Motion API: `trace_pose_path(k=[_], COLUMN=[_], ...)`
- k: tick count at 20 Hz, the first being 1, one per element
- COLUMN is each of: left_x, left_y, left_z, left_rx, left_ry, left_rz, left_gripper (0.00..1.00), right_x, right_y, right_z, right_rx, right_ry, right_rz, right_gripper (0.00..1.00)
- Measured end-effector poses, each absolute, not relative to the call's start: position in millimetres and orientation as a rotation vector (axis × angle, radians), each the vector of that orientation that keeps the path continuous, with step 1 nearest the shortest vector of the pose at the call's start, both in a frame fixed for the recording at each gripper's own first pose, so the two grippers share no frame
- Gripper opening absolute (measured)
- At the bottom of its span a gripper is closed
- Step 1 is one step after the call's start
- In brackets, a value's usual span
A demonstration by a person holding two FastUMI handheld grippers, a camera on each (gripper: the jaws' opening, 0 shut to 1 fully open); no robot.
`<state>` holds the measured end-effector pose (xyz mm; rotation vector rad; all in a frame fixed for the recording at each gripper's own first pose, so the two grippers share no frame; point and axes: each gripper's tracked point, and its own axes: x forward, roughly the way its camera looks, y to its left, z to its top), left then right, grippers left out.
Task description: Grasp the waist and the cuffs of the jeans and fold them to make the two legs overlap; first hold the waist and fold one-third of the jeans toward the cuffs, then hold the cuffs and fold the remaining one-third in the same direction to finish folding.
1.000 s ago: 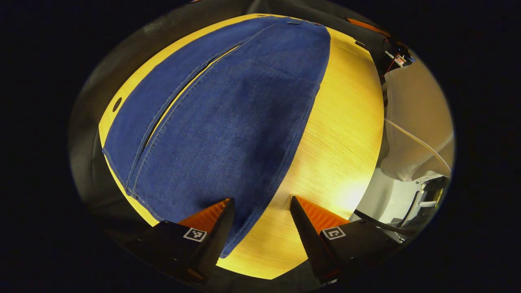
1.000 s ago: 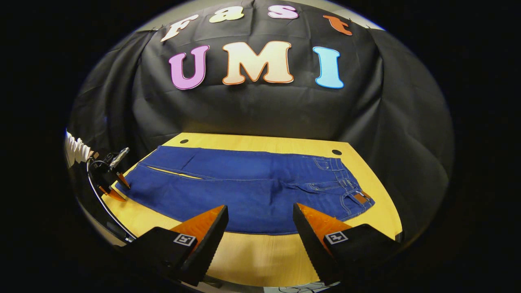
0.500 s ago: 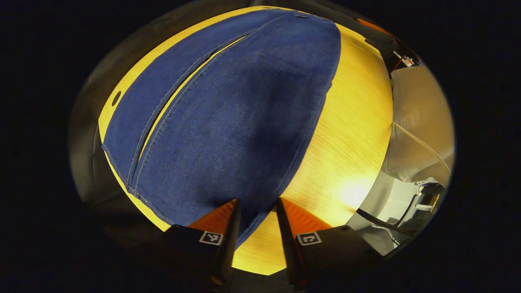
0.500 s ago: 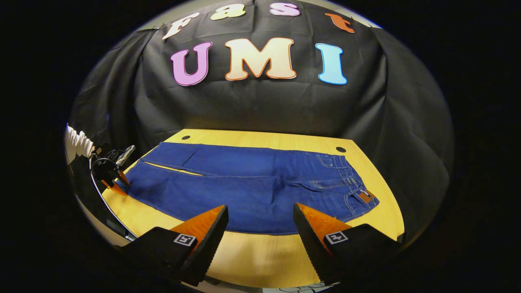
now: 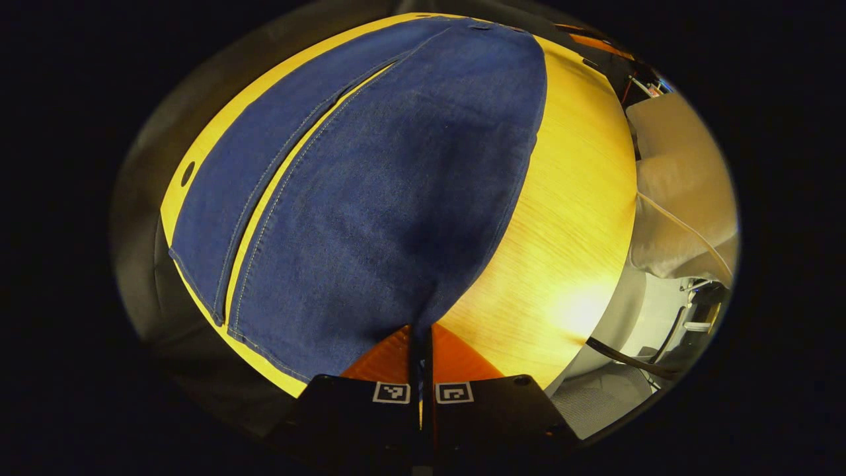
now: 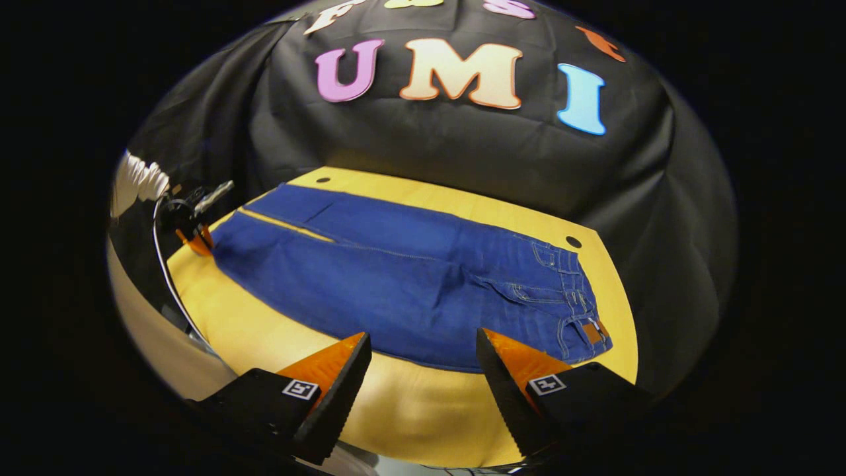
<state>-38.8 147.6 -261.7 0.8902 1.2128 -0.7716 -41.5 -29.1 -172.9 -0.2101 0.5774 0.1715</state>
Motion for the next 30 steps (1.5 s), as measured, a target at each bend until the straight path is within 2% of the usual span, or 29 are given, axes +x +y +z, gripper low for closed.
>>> trace_pose_path(k=[6, 9, 23, 24, 25, 30], left_x=[-39, -40, -40, -40, -40, -40], left_y=[149, 150, 152, 152, 152, 150], left_z=[-261, -260, -260, -261, -261, -261], left_rx=[0.911, 0.914, 0.946, 0.945, 0.942, 0.932], left_ry=[1.234, 1.25, 1.328, 1.332, 1.335, 1.343], left_rz=[-0.774, -0.765, -0.672, -0.671, -0.67, -0.666], left_gripper=[0.0, 0.0, 0.0, 0.0, 0.0, 0.0], right_x=[-40, -36, -11, -13, -12, -13], right_y=[-73, -89, -120, -120, -118, -121], right_z=[-213, -232, -296, -293, -295, -298], right_rx=[-0.57, -0.608, -0.625, -0.616, -0.594, -0.596], right_ry=[0.756, 0.845, 1.054, 1.07, 1.093, 1.167], right_rz=[0.374, 0.449, 0.619, 0.627, 0.638, 0.606], right_gripper=[0.99, 0.99, 0.99, 0.96, 0.99, 0.97])
